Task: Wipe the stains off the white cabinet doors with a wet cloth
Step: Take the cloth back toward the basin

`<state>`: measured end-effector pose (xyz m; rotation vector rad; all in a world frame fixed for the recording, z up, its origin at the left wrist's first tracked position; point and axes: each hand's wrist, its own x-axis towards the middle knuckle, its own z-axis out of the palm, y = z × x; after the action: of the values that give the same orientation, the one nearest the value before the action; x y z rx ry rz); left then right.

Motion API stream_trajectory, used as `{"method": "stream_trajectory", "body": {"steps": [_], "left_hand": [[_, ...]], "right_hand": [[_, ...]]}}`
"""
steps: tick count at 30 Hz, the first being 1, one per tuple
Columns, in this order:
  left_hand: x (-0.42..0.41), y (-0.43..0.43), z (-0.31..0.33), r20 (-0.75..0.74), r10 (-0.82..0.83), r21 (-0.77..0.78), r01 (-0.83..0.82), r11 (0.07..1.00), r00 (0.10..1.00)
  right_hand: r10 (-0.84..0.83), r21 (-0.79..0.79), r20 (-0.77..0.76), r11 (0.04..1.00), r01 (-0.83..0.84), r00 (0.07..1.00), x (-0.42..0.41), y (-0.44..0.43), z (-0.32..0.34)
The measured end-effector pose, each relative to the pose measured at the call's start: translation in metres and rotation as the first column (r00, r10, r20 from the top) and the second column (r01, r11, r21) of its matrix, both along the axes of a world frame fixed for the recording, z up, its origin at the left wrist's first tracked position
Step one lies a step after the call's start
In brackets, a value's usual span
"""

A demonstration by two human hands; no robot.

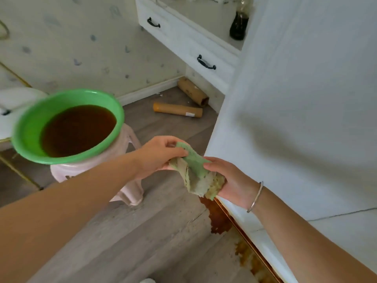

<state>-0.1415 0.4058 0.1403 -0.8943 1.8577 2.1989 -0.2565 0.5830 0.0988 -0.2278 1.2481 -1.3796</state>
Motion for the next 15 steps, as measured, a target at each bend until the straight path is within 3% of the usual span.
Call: {"method": "stream_trajectory", "body": {"steps": [4,9,15], "left_hand": [[0.039,-0.061,0.044,-0.020,0.184,0.089,-0.181,0.979,0.983],[0.093,-0.131,0.080,0.002,0.390,0.027,-0.389,0.921,0.921],[0.160,-0.201,0.089,0.037,0.602,0.092,-0.603,0.793,0.797]], "right_hand": [[0.002,0.040,0.011,0.999,-0.003,1.000,0.013,-0.077,0.049],[0.063,0.021,-0.001,0.998,-0.063,0.998,0.039,-0.168,0.093],[0.096,0.151,-0.157,0.986,-0.072,0.983,0.086,-0.261,0.105]]}}
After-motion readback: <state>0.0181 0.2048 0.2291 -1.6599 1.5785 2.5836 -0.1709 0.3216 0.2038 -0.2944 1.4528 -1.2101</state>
